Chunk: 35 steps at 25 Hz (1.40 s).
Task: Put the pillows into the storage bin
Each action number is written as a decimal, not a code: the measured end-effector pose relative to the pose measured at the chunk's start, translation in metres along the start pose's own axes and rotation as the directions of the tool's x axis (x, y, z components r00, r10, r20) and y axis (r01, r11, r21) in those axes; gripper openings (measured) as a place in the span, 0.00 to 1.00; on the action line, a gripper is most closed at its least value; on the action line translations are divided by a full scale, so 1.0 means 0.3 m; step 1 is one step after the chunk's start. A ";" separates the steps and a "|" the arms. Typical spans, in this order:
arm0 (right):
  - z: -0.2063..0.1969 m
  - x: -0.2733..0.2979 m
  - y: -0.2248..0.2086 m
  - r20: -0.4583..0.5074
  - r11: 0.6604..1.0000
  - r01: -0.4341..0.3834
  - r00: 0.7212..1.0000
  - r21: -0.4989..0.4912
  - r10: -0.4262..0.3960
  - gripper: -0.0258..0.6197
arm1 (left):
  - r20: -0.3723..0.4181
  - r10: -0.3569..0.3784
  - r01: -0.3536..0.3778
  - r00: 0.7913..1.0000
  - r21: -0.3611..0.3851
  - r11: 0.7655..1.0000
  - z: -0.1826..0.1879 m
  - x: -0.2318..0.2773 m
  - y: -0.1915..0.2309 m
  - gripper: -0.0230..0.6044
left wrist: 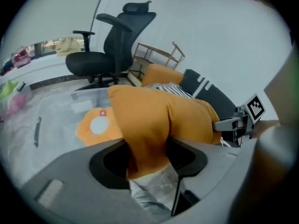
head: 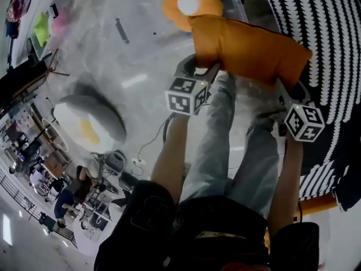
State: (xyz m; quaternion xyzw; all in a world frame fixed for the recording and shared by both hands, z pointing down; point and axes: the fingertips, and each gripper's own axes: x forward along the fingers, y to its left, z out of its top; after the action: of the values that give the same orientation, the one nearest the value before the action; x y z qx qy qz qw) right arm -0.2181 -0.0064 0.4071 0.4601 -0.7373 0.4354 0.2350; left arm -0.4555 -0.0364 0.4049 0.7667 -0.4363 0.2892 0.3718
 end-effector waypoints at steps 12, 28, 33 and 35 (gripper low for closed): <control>0.216 0.483 0.563 -0.190 0.946 -0.195 0.971 -0.261 0.148 0.41 | 0.060 0.207 -0.178 0.976 -0.314 0.932 -0.101 -0.292 0.622 0.45; 0.461 0.768 0.840 -0.201 0.901 -0.304 0.947 -0.308 0.251 0.50 | 0.110 0.351 -0.256 0.930 -0.493 0.831 -0.051 -0.367 1.008 0.55; 0.462 0.800 0.898 -0.196 0.877 -0.349 0.934 -0.330 0.298 0.53 | -0.002 0.478 -0.446 0.878 -0.364 0.818 -0.109 -0.387 1.052 0.56; 0.450 0.810 0.915 -0.217 0.869 -0.373 0.924 -0.326 0.315 0.53 | 0.002 0.466 -0.435 0.885 -0.357 0.827 -0.095 -0.368 1.038 0.56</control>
State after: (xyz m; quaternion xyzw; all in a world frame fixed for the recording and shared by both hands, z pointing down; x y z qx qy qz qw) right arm -0.5664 -0.1832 0.4029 0.2345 -0.8539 0.3622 0.2910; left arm -0.7841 -0.0694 0.4350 0.5765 -0.6649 0.2527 0.4021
